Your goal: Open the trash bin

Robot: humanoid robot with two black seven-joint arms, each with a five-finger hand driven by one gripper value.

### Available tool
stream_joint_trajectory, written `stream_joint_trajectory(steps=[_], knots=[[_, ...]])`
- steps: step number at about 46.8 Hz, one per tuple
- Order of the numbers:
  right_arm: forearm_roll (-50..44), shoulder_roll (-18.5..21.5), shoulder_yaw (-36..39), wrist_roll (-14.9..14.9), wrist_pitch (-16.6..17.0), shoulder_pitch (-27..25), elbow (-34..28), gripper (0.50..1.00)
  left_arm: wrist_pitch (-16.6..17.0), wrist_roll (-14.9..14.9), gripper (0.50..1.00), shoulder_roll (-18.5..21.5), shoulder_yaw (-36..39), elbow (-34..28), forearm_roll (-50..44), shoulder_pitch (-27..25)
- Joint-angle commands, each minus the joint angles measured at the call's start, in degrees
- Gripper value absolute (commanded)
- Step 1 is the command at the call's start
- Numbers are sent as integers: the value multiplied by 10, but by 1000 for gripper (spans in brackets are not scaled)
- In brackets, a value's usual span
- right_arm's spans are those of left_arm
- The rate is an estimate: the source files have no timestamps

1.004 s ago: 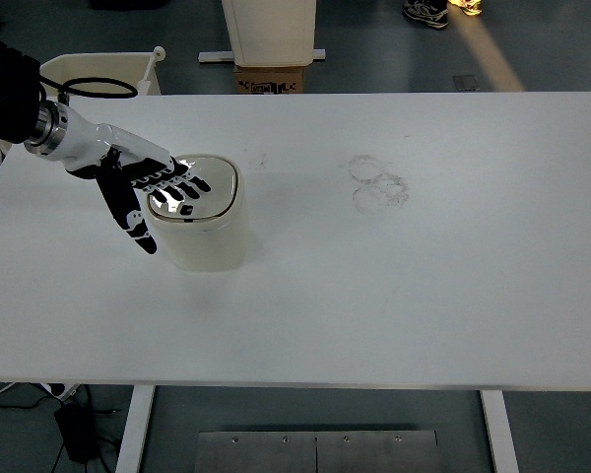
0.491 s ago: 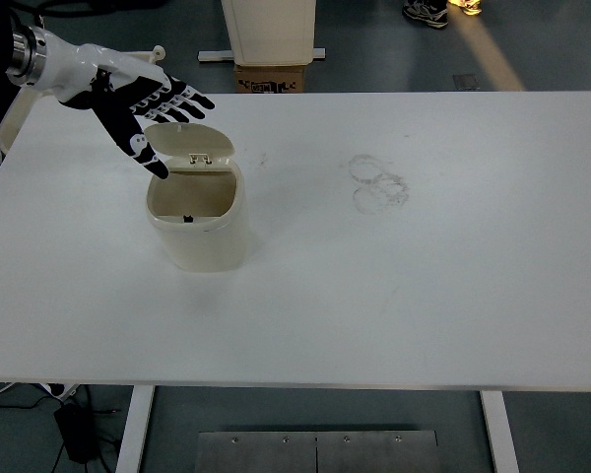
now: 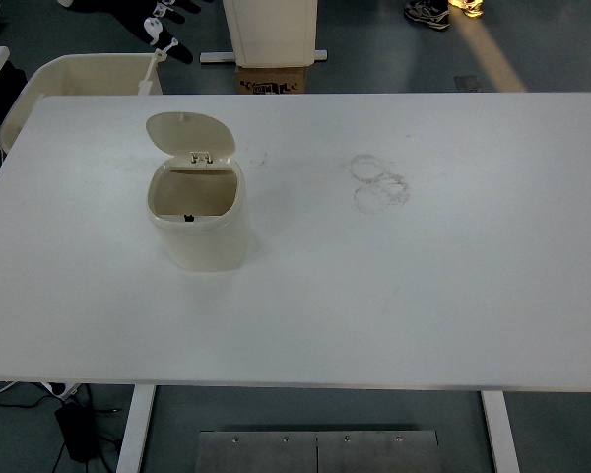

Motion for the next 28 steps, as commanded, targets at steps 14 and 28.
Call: stream_joint_trajectory(steps=[14, 28], knots=[[0, 0, 0, 0, 0, 0, 0, 991, 5, -6, 1000, -37, -11, 121, -111, 44], [-1, 0, 0, 0, 0, 0, 0, 991, 119, -66, 1000, -40, -89, 197, -216, 107]])
